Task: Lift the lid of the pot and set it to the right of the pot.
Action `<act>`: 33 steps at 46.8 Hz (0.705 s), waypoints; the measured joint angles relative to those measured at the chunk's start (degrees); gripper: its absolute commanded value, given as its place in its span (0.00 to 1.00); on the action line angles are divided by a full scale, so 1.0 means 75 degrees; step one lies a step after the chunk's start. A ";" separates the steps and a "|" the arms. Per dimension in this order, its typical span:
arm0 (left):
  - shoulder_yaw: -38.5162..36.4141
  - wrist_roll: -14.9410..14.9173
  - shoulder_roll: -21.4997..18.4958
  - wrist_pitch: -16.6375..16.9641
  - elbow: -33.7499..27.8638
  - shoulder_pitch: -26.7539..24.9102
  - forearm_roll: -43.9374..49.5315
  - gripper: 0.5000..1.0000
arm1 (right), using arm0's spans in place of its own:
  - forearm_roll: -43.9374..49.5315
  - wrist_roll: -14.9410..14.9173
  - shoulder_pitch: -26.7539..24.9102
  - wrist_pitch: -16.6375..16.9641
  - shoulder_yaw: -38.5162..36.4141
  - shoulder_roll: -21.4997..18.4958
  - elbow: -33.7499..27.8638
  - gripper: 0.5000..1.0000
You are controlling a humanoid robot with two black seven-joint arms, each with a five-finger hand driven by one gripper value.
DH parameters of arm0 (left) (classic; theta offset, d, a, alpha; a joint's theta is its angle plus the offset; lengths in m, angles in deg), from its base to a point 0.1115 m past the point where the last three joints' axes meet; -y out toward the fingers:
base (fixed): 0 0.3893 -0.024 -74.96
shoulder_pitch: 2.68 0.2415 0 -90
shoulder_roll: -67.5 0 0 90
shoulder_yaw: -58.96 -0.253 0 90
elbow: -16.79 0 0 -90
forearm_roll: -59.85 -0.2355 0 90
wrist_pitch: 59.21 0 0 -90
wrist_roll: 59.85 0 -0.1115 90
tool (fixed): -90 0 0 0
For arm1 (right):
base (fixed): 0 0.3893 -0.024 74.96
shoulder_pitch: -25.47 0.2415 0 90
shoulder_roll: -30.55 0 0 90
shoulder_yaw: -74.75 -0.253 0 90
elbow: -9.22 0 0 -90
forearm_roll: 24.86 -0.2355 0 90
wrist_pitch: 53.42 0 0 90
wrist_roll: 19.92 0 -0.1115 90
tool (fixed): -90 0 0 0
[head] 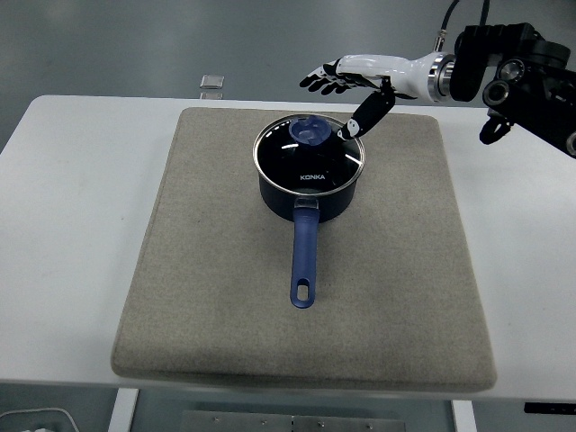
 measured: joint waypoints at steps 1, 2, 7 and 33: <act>0.0000 0.0000 0.0000 0.0000 0.0001 0.0002 0.0000 1.00 | 0.0016 0.0000 0.0022 -0.0002 0.0015 -0.0007 0.0000 0.86; 0.0000 -0.0001 0.0000 0.0000 0.0002 0.0003 0.0000 1.00 | 0.0033 0.0000 0.0047 -0.0002 0.0025 -0.0011 0.0004 0.86; 0.0000 0.0000 0.0000 0.0000 0.0002 0.0001 0.0000 1.00 | 0.0382 -0.0031 0.0114 -0.0003 0.0134 -0.0150 0.0009 0.86; 0.0002 0.0000 0.0000 0.0000 0.0001 0.0000 0.0000 1.00 | 0.1925 -0.0173 0.0391 -0.0352 0.0766 -0.0495 -0.0002 0.85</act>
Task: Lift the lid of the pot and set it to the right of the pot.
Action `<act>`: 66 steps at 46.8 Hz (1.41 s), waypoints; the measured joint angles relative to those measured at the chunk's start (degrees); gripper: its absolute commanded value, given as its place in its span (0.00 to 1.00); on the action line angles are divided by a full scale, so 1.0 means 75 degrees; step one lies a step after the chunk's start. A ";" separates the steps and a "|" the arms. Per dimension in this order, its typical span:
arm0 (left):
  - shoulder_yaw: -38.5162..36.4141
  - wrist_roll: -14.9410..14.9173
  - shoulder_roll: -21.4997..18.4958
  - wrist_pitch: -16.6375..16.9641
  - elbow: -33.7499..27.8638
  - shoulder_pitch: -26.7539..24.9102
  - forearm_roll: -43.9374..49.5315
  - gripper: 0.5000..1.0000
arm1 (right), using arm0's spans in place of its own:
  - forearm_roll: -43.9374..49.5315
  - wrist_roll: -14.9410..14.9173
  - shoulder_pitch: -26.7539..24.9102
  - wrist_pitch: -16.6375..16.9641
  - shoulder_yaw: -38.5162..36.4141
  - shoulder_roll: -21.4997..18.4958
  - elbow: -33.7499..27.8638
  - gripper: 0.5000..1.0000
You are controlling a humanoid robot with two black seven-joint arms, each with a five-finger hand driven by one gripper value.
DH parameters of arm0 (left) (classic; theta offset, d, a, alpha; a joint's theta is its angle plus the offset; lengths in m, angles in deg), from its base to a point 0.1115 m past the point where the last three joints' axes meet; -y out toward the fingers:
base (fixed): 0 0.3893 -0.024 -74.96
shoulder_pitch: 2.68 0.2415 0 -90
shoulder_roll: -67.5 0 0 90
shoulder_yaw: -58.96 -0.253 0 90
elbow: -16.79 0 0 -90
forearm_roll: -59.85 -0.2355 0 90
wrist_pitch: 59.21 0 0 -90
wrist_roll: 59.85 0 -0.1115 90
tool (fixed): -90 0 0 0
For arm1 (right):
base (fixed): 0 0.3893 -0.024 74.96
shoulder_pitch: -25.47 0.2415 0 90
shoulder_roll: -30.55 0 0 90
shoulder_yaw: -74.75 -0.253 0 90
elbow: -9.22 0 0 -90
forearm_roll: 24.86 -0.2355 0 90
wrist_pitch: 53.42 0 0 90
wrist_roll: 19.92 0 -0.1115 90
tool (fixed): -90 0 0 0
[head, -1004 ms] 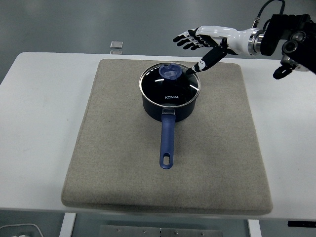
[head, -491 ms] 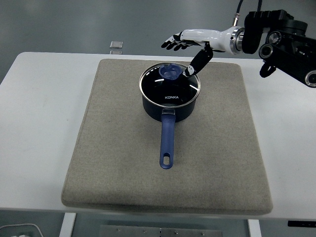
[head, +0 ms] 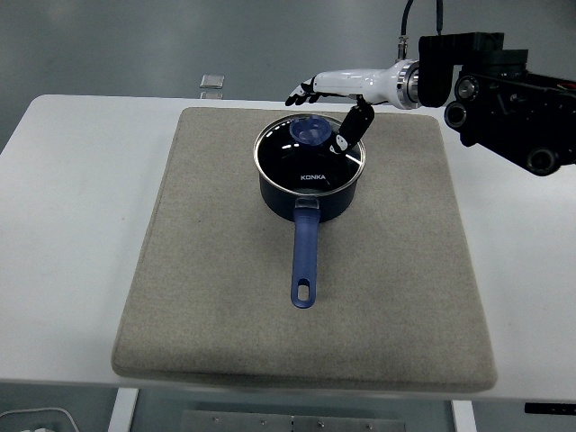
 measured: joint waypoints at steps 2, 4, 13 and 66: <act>0.0000 0.0000 0.0000 0.0000 0.0001 0.0000 0.0000 1.00 | 0.0088 0.0000 0.0038 -0.0038 0.0078 -0.0001 0.0000 0.85; 0.0000 0.0000 0.0000 0.0000 0.0001 0.0001 0.0000 1.00 | 0.0163 -0.0006 0.0091 -0.0067 0.0157 -0.0007 -0.0001 0.85; 0.0000 0.0000 0.0000 0.0000 -0.0001 0.0001 0.0000 1.00 | 0.0383 -0.0014 0.0266 -0.0091 0.0287 -0.0138 0.0000 0.85; -0.0002 0.0000 0.0000 0.0000 -0.0002 0.0001 0.0000 1.00 | 0.0657 0.0059 0.0338 0.0036 0.0559 -0.0485 -0.0168 0.44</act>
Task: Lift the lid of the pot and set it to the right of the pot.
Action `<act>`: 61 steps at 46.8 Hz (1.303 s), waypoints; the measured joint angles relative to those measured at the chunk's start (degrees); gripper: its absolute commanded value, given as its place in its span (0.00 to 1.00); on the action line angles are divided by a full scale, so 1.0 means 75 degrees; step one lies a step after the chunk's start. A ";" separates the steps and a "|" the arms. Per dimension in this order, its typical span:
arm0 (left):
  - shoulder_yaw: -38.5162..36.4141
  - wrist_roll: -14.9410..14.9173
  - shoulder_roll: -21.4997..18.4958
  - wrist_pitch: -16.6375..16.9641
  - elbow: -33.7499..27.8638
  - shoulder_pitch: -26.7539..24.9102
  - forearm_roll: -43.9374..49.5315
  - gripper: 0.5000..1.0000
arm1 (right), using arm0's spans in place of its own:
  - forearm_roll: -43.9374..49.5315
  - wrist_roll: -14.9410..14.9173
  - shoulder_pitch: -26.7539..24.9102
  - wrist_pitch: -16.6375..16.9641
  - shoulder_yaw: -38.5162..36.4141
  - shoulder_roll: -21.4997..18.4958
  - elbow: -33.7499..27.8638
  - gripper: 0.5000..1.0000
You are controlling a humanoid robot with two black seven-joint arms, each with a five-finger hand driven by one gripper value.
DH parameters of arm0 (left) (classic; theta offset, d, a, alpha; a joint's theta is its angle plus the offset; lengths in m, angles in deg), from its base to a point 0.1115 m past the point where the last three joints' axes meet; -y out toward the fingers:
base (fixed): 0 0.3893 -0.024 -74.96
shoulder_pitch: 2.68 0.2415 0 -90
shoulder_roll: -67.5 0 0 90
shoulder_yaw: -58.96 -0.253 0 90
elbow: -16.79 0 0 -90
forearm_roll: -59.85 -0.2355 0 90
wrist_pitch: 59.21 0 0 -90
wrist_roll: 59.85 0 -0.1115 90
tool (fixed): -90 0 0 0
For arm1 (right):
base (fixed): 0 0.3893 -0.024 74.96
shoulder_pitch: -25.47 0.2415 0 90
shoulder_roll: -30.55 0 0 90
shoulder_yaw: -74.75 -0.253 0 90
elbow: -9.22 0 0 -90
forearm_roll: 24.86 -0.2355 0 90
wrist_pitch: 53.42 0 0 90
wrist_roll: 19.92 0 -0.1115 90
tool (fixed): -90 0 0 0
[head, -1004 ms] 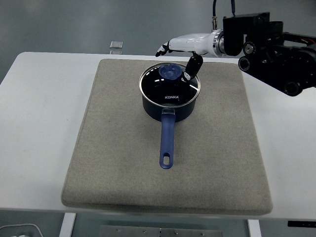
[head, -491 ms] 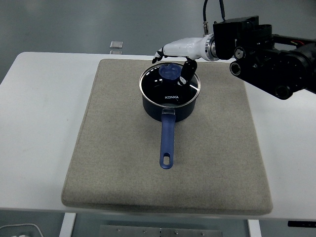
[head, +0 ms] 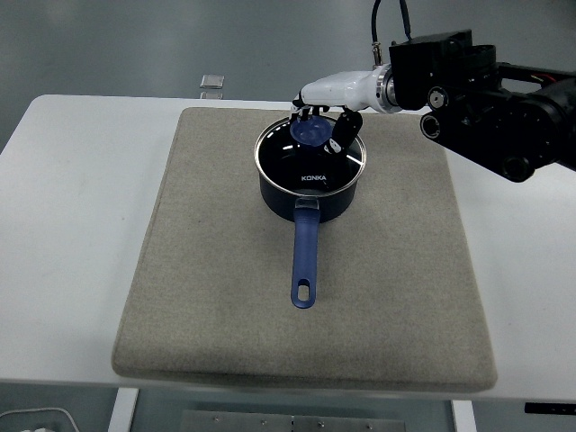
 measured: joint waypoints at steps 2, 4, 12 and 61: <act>0.0000 0.0000 0.0000 0.0000 0.0000 0.0001 0.0000 1.00 | 0.0000 0.0000 0.0000 0.0001 -0.0003 0.0003 0.0002 0.44; 0.0000 0.0000 0.0000 0.0000 0.0000 0.0001 0.0000 1.00 | 0.0000 0.0000 0.0000 0.0002 -0.0005 0.0003 0.0002 0.44; 0.0000 0.0000 0.0000 0.0000 -0.0003 0.0000 0.0000 1.00 | -0.0001 0.0000 0.0057 0.0010 -0.0010 -0.0003 -0.0002 0.38; 0.0000 0.0000 0.0000 0.0000 -0.0004 0.0002 0.0000 1.00 | -0.0236 -0.0011 0.0584 0.0612 -0.0063 0.0568 -0.0115 0.03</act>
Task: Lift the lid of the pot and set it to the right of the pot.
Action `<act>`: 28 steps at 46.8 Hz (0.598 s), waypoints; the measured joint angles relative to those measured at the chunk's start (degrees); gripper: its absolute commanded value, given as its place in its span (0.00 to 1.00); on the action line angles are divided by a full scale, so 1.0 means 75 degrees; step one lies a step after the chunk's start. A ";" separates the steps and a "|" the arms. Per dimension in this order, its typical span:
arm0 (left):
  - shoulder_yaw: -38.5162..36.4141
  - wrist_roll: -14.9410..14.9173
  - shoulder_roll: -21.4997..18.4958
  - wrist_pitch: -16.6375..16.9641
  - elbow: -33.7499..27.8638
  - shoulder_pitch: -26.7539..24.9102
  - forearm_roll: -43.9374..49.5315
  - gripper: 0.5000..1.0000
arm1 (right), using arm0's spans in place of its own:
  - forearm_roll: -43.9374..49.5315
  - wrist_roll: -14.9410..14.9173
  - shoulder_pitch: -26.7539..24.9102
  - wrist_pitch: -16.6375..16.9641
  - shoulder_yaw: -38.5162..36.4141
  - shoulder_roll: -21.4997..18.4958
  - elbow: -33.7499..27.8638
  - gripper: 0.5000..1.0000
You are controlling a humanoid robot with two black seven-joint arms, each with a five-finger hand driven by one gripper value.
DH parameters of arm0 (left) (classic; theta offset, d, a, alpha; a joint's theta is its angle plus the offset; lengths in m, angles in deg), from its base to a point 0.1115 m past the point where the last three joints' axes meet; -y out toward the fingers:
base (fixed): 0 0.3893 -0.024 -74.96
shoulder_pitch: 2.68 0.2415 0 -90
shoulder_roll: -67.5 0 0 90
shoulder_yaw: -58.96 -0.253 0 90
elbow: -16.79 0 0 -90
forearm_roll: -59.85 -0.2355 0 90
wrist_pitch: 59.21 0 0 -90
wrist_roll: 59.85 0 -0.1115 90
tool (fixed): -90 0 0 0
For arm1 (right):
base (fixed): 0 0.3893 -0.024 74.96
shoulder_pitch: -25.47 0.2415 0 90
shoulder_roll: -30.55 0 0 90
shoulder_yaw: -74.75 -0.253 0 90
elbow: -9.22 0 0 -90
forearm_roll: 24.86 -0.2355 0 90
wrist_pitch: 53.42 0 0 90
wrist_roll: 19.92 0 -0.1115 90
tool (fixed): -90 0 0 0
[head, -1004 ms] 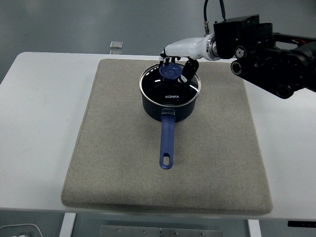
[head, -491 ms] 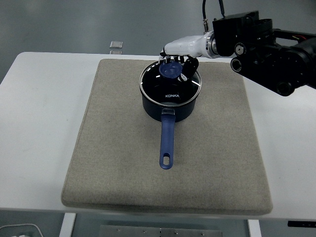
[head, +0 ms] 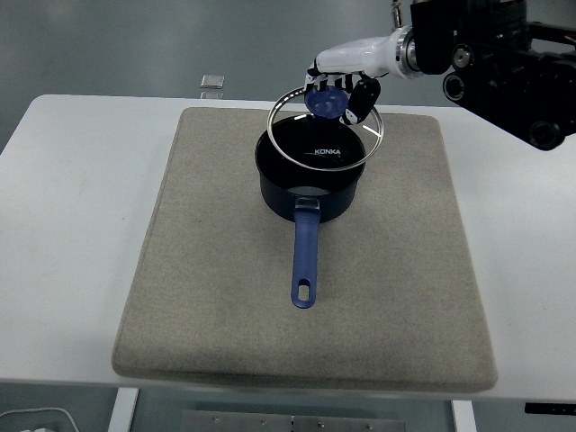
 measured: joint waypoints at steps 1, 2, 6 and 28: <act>0.0000 0.0000 0.0000 0.0000 0.0001 0.0000 0.0000 1.00 | -0.0005 0.0000 0.0000 0.0027 -0.0008 0.0060 0.0000 0.03; 0.0000 0.0000 0.0000 0.0000 0.0002 0.0000 0.0000 1.00 | -0.0008 0.0001 0.0000 0.0058 -0.0013 0.0124 0.0000 0.03; 0.0000 0.0000 0.0000 0.0000 0.0004 -0.0001 0.0000 1.00 | -0.0031 0.0012 -0.0005 0.0112 -0.0030 0.0401 0.0007 0.03; 0.0002 0.0000 0.0000 0.0000 0.0004 -0.0002 0.0000 1.00 | -0.0155 0.0010 -0.0529 -0.0013 0.0043 0.1432 0.0030 0.03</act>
